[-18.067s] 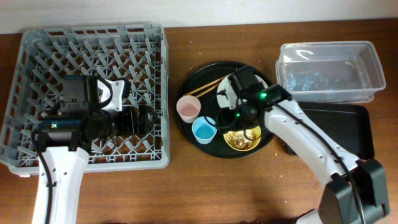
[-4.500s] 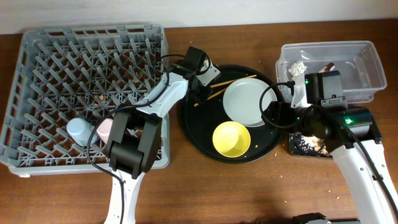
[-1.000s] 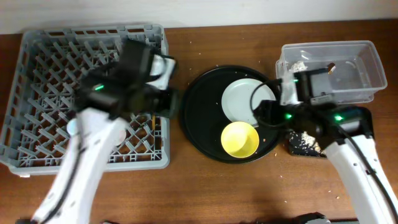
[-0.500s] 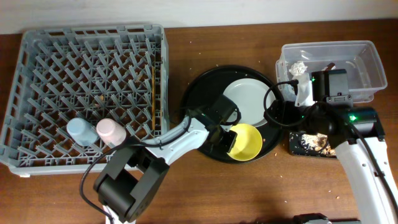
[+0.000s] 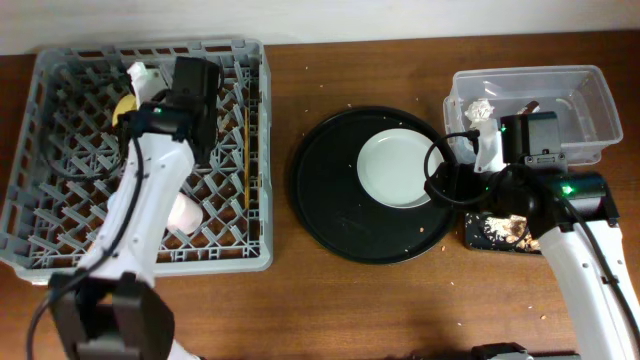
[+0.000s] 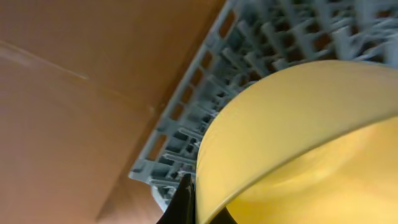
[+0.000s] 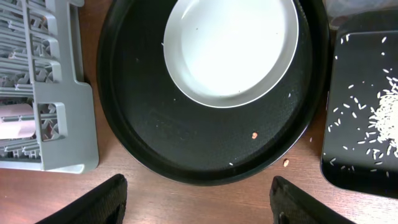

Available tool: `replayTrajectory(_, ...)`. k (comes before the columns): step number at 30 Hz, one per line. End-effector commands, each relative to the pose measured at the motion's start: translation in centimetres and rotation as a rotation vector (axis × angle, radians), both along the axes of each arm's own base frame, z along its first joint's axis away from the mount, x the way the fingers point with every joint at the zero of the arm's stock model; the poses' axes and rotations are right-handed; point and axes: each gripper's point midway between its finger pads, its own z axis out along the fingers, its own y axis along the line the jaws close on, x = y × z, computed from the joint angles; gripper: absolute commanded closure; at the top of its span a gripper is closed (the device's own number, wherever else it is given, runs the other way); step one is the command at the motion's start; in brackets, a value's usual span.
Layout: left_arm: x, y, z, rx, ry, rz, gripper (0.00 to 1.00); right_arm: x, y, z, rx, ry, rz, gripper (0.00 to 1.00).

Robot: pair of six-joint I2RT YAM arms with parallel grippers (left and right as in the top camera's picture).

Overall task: Sort waste into correct bins and load items into the dishwasher rack
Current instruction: 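Grasp the yellow bowl with the left gripper and place it in the rack, then grasp the white plate with the left gripper and stand it in the rack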

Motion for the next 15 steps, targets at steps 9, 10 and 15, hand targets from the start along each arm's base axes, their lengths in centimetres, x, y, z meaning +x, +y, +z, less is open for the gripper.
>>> replayTrajectory(9,1.1,2.3,-5.4,0.1,0.105,0.101,1.0,0.4,0.0,-0.3,0.002,0.012,0.004,0.26)
replayTrajectory(10,1.3,2.2,-6.2,0.081,0.098,0.107,1.0,0.4,0.0,-0.3,0.002,0.012,0.004,0.25)
replayTrajectory(15,2.1,-1.4,-10.5,0.112,0.225,0.023,1.0,0.4,0.0,-0.3,0.002,0.012,0.004,0.26)
